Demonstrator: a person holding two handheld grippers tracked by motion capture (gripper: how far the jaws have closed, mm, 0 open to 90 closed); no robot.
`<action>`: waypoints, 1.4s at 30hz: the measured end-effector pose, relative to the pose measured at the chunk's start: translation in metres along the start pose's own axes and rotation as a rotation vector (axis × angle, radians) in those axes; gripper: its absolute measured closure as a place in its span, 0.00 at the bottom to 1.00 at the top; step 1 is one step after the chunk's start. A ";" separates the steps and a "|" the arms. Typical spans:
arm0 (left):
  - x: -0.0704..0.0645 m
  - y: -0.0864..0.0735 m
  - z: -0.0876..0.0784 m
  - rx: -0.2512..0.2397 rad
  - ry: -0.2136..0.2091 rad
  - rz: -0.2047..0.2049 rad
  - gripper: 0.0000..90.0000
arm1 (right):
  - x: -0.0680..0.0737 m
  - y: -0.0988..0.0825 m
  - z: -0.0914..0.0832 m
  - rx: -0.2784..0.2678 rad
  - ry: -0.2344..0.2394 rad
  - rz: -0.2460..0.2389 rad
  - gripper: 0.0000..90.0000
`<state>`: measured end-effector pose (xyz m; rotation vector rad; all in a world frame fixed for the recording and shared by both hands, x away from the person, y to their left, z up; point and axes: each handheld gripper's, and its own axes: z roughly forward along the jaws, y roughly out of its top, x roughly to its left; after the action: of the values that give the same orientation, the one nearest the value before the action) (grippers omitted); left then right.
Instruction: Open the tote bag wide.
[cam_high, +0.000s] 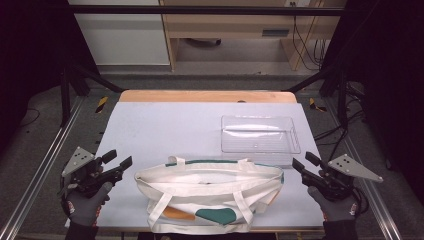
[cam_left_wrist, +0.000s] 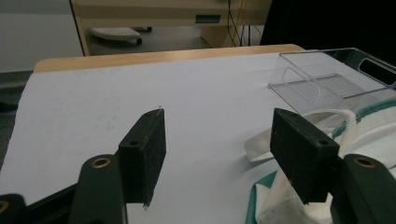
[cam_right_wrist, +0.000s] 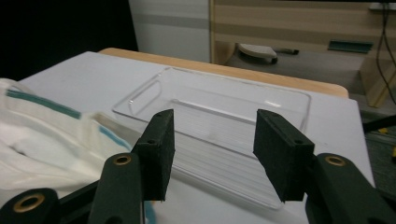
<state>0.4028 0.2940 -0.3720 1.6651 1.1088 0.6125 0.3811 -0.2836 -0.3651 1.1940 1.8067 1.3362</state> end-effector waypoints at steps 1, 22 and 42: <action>0.000 0.000 0.000 0.000 0.000 0.000 0.41 | 0.000 0.000 0.000 0.000 0.000 0.000 0.54; -0.046 -0.007 0.047 0.182 -0.093 0.152 0.46 | 0.108 0.009 0.052 0.141 0.352 -0.102 0.61; -0.046 -0.016 0.052 0.241 -0.150 0.135 0.96 | 0.158 -0.032 0.088 0.323 0.448 -0.221 0.37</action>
<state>0.4181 0.2306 -0.4004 1.9719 0.9982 0.4427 0.3783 -0.1073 -0.4154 0.8528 2.4696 1.2865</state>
